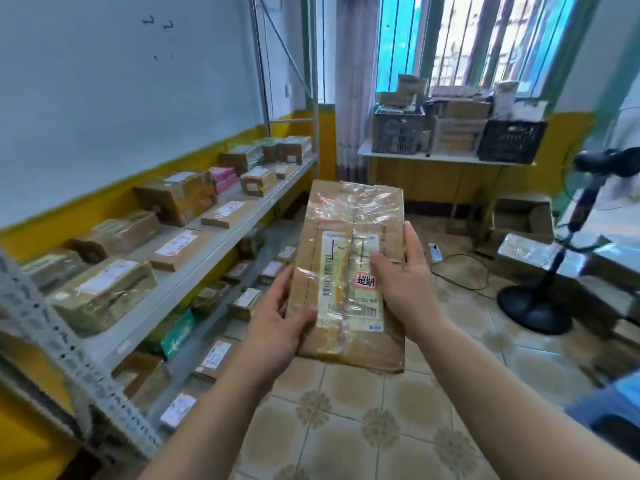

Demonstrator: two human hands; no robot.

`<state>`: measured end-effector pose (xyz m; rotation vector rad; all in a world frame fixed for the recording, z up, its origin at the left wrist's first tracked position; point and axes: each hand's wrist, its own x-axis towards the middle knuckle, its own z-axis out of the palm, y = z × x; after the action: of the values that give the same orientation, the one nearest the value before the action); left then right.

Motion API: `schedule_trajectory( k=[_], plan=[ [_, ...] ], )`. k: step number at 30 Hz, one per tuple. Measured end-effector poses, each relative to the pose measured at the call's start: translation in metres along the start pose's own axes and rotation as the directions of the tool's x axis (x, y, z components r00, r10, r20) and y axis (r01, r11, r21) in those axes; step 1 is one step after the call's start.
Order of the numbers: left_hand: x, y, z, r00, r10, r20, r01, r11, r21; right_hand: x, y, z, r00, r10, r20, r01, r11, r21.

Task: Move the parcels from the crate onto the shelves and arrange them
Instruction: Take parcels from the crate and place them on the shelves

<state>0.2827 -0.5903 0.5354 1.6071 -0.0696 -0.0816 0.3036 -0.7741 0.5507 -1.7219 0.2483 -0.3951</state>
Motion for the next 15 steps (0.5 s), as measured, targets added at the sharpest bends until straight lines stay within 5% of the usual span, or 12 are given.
schedule_trajectory(
  k=[15],
  plan=[
    [0.300, -0.021, 0.027, 0.998, -0.055, -0.035, 0.054, 0.998, -0.027, 0.296, 0.047, 0.074, 0.996, 0.066, 0.067, -0.060, 0.995, -0.082]
  ],
)
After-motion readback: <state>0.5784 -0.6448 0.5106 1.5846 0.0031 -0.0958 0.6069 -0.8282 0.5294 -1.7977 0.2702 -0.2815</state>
